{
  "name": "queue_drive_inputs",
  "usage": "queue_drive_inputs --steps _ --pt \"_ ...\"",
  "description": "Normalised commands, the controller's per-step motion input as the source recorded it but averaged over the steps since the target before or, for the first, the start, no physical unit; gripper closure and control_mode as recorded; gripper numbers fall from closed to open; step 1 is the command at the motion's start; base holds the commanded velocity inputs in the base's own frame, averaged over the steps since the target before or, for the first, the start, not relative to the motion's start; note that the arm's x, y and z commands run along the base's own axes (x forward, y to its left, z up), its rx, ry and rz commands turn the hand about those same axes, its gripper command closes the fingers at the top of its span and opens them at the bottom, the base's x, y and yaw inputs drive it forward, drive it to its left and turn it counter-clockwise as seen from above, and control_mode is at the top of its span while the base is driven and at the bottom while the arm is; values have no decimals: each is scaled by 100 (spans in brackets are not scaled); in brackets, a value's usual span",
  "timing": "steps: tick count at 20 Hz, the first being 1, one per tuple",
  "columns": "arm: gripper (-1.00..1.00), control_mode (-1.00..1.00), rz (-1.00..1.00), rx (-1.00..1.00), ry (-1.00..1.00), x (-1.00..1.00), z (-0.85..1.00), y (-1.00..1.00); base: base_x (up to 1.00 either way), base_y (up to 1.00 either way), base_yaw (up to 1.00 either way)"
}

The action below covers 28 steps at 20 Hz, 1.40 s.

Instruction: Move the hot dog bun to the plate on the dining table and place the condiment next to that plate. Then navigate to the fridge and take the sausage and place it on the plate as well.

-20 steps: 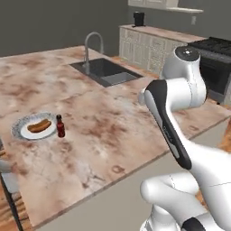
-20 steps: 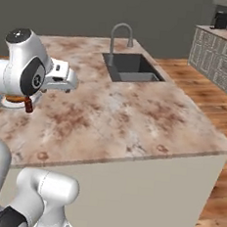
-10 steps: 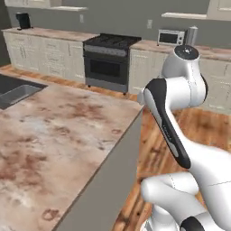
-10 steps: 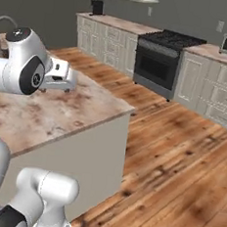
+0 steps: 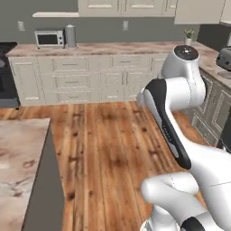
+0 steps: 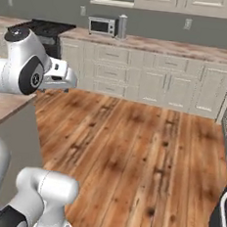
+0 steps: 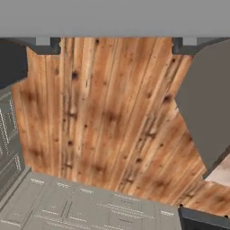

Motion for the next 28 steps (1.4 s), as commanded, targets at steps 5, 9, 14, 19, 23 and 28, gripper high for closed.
queue_drive_inputs --steps 5,9,14,19,23,28 --pt "-100 100 0 0 0 0 0 0 0 -52 -89" --pt "-100 100 0 0 0 0 0 0 5 -14 -88" --pt "-100 100 0 0 0 0 0 0 19 25 -74" --pt "-100 100 0 0 0 0 0 0 33 65 -61" --pt "-100 100 0 0 0 0 0 0 26 74 -62" --pt "-100 100 0 0 0 0 0 0 8 70 -61"
